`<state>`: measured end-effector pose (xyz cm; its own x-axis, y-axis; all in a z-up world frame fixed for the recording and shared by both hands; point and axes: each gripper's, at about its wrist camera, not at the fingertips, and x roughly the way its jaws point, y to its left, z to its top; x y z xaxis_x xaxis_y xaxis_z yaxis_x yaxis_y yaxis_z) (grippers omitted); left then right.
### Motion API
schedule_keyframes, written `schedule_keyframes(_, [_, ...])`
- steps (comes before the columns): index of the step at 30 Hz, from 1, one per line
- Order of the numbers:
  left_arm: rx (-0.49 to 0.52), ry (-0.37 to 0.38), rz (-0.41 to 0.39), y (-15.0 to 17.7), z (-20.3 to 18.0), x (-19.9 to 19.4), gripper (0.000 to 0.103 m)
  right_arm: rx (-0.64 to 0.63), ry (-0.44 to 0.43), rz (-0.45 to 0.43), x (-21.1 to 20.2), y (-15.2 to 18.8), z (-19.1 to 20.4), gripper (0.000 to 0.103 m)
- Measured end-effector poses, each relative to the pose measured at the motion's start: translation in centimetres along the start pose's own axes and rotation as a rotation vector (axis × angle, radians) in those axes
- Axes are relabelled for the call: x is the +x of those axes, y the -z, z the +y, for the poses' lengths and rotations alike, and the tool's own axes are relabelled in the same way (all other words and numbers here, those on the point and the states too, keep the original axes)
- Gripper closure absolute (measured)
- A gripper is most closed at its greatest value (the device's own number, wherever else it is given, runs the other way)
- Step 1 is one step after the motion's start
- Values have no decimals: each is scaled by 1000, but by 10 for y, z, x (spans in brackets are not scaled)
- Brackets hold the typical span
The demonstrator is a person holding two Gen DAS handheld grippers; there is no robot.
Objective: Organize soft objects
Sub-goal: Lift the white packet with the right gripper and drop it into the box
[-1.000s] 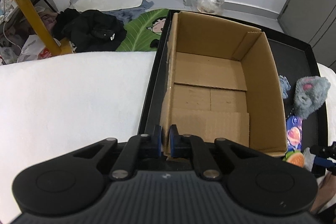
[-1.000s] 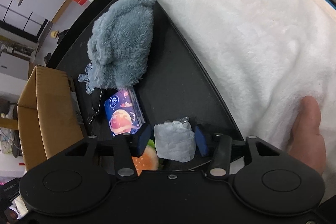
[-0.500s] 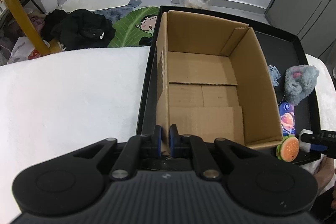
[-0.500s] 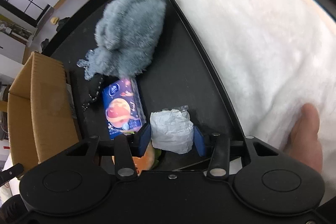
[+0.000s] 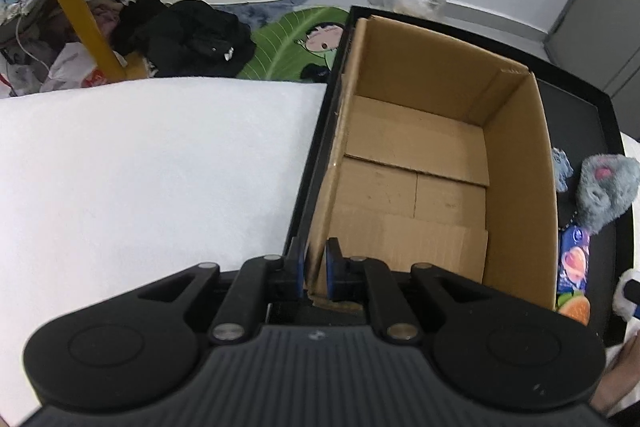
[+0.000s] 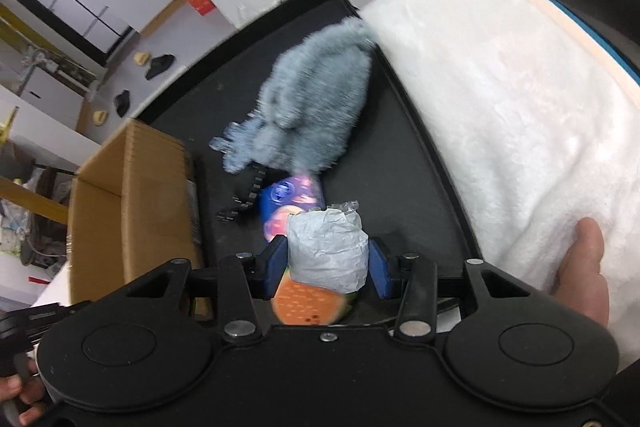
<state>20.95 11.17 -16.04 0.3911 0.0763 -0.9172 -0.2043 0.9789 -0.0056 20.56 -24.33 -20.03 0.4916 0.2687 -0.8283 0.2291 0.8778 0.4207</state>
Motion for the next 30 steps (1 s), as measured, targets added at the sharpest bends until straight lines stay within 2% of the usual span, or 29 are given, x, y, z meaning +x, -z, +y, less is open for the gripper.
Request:
schedule_keyframes(11, [35, 72, -42, 10, 1, -4, 95, -129, -90, -53, -23, -13, 66, 60])
schedule_keyframes(26, [98, 202, -29, 13, 10, -1, 95, -254, -151, -20, -3, -8, 147, 59])
schedule_keyframes(30, [66, 185, -18, 11, 13, 5, 95, -269, -154, -8, 5, -7, 160, 59])
